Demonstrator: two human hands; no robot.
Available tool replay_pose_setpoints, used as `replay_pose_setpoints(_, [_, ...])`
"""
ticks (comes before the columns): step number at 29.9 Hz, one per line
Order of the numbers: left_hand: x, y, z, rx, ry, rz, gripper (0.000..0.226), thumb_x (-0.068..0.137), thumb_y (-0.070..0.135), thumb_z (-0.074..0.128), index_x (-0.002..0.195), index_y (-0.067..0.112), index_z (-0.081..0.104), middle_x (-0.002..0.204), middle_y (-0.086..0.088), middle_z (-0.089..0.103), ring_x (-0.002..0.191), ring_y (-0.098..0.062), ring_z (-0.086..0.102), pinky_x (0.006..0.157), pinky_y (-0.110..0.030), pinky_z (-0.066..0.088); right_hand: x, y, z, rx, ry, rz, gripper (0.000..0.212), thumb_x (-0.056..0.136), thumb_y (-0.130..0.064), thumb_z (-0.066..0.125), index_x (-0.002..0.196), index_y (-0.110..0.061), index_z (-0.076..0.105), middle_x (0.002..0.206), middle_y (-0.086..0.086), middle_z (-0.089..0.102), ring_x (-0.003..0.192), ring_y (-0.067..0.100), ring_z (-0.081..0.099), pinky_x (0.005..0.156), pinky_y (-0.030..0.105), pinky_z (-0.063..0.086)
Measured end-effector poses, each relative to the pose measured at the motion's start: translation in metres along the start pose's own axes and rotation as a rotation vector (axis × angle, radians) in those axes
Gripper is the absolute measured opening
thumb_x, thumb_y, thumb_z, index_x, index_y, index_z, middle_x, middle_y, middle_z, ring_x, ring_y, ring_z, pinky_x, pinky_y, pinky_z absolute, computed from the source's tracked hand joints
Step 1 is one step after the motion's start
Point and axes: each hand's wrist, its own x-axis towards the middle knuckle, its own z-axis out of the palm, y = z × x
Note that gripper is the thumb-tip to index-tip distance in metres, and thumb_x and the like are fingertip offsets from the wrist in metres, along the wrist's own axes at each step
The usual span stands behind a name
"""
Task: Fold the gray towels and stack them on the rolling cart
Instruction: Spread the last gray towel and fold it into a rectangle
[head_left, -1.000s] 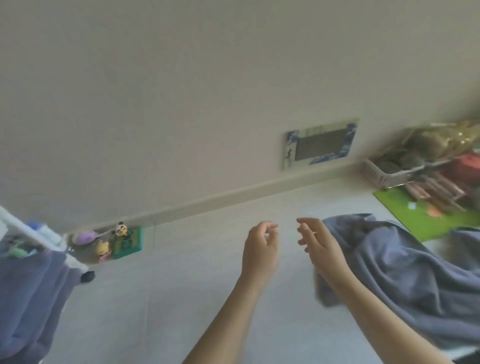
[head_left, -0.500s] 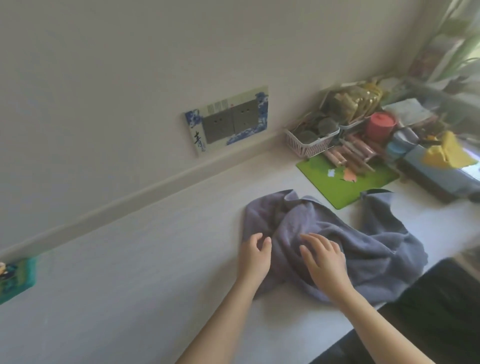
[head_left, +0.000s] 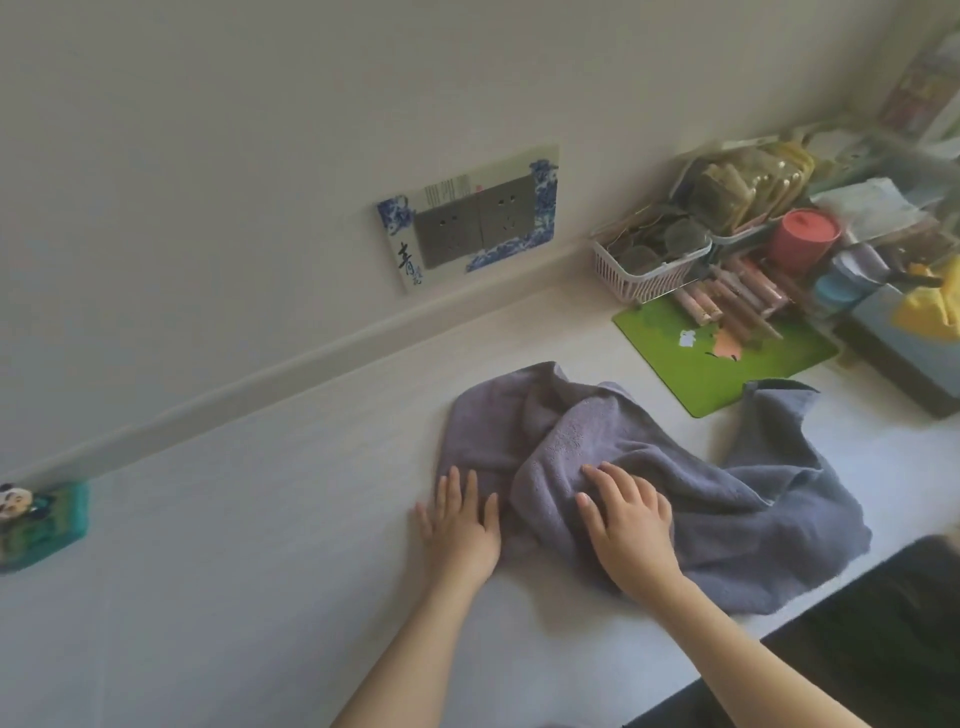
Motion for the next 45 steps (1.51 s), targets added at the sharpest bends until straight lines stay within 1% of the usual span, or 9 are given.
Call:
replay_pose_setpoints(4, [-0.009, -0.047, -0.012, -0.017, 0.019, -0.124, 0.058, 0.099, 0.050, 0.017, 0.152, 0.026, 0.011, 0.160, 0.002, -0.002, 0.146, -0.011, -0.004, 0.115, -0.046, -0.007, 0.007, -0.021, 0.011, -0.053, 0.096, -0.168, 0.035, 0.080, -0.049, 0.039, 0.081, -0.025, 0.065, 0.086, -0.004, 0.061, 0.087, 0.029, 0.057, 0.084, 0.035, 0.026])
replay_pose_setpoints(8, [-0.034, -0.114, -0.021, -0.063, 0.039, -0.265, 0.058, 0.099, 0.050, 0.017, 0.152, 0.025, 0.010, 0.160, 0.001, -0.002, 0.147, -0.012, -0.003, 0.116, -0.046, -0.004, 0.010, -0.065, 0.028, -0.071, -0.005, -0.356, 0.030, 0.077, -0.051, 0.041, 0.074, -0.028, 0.061, 0.076, -0.012, 0.060, 0.078, 0.024, 0.057, 0.080, 0.033, 0.025])
replay_pose_setpoints(13, [-0.066, -0.177, -0.024, -0.106, 0.060, -0.376, 0.059, 0.100, 0.049, 0.018, 0.152, 0.023, 0.010, 0.160, -0.001, -0.002, 0.147, -0.015, -0.003, 0.117, -0.046, 0.003, -0.001, -0.100, 0.063, -0.018, -0.104, -0.465, 0.030, 0.079, -0.055, 0.041, 0.091, -0.034, 0.060, 0.083, -0.011, 0.064, 0.080, 0.027, 0.060, 0.078, 0.040, 0.041])
replay_pose_setpoints(19, [-0.103, -0.237, -0.028, -0.151, 0.069, -0.456, 0.060, 0.100, 0.049, 0.020, 0.152, 0.020, 0.010, 0.160, -0.003, -0.003, 0.147, -0.016, -0.003, 0.117, -0.043, 0.005, -0.011, -0.136, 0.082, 0.131, -0.152, -0.418, 0.012, 0.085, -0.024, 0.067, 0.081, -0.013, 0.067, 0.086, 0.001, 0.063, 0.092, 0.034, 0.051, 0.079, 0.035, 0.027])
replay_pose_setpoints(27, [-0.114, -0.303, -0.048, -0.167, -0.002, -0.451, 0.063, 0.099, 0.052, 0.012, 0.152, 0.020, 0.006, 0.160, -0.003, -0.008, 0.147, -0.016, -0.007, 0.116, -0.044, -0.005, 0.006, -0.145, 0.051, -0.132, -0.019, -0.167, 0.019, 0.092, -0.021, 0.051, 0.098, -0.016, 0.068, 0.117, 0.012, 0.056, 0.112, 0.032, 0.041, 0.095, 0.041, 0.025])
replay_pose_setpoints(31, [-0.108, -0.291, -0.055, -0.131, 0.156, -0.453, 0.072, 0.096, 0.057, 0.014, 0.148, 0.009, 0.025, 0.159, -0.013, 0.008, 0.146, -0.025, 0.005, 0.117, -0.043, -0.001, -0.009, -0.177, 0.052, -0.190, 0.046, -0.125, 0.027, 0.095, -0.026, 0.042, 0.108, -0.017, 0.064, 0.120, 0.010, 0.053, 0.115, 0.030, 0.037, 0.099, 0.041, 0.023])
replay_pose_setpoints(36, [-0.123, -0.257, -0.039, -0.342, 0.468, -0.017, 0.056, 0.087, 0.054, 0.036, 0.110, 0.013, 0.067, 0.114, -0.006, 0.065, 0.106, -0.028, 0.060, 0.092, -0.039, 0.043, -0.049, -0.201, 0.063, 0.080, -0.006, -0.503, 0.055, 0.089, -0.060, 0.029, 0.119, -0.027, 0.060, 0.133, 0.000, 0.053, 0.125, 0.027, 0.041, 0.103, 0.040, 0.024])
replay_pose_setpoints(40, [-0.122, -0.257, -0.020, -0.598, 0.345, -0.090, 0.059, 0.079, 0.060, 0.040, 0.096, 0.010, 0.068, 0.089, -0.001, 0.067, 0.087, -0.024, 0.062, 0.081, -0.036, 0.045, -0.068, -0.214, 0.085, -0.060, -0.227, -0.662, 0.079, 0.078, -0.080, 0.009, 0.131, -0.038, 0.048, 0.127, -0.010, 0.055, 0.122, 0.020, 0.041, 0.101, 0.028, 0.013])
replay_pose_setpoints(45, [-0.123, -0.281, -0.026, -0.736, 0.330, -0.044, 0.022, 0.080, 0.028, 0.072, 0.073, 0.008, 0.065, 0.069, 0.003, 0.055, 0.066, -0.009, 0.054, 0.066, -0.017, 0.039, -0.064, -0.207, 0.103, -0.017, -0.074, -0.589, 0.048, 0.084, -0.055, 0.034, 0.087, -0.022, 0.068, 0.080, 0.000, 0.065, 0.083, 0.031, 0.056, 0.079, 0.032, 0.025])
